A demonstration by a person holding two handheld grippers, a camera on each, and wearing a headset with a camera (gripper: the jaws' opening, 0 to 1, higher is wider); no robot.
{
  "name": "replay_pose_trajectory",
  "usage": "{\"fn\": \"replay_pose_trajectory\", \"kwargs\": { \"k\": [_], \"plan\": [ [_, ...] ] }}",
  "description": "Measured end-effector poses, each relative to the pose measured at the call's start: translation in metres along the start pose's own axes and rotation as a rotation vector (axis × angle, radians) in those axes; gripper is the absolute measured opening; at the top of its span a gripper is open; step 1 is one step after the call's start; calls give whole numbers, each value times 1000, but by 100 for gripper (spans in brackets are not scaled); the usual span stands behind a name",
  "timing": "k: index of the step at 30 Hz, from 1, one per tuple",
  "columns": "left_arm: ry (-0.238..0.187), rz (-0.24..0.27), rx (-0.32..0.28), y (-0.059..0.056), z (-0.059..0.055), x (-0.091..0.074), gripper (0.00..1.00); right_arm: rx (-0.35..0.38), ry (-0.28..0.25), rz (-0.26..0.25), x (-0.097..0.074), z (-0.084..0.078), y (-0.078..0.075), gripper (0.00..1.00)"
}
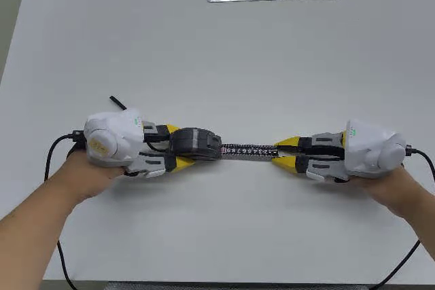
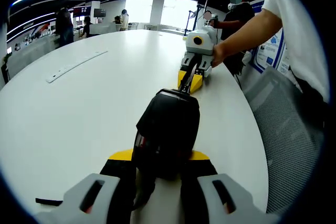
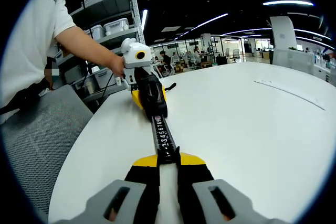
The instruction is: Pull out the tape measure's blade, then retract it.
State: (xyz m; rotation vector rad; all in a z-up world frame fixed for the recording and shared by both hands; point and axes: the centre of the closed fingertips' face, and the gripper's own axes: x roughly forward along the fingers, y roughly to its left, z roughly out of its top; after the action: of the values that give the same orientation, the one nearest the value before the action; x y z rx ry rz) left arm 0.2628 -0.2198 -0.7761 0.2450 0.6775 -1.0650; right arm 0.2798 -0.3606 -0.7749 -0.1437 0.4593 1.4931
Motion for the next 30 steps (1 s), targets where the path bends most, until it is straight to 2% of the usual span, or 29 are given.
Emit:
{"fn": "replay_pose_trajectory", "kwargs": {
  "k": [30],
  "plan": [
    [-1,0,-4,1,-1,1,29,39,-12,-13,-27,-8,-10,9]
  ]
}}
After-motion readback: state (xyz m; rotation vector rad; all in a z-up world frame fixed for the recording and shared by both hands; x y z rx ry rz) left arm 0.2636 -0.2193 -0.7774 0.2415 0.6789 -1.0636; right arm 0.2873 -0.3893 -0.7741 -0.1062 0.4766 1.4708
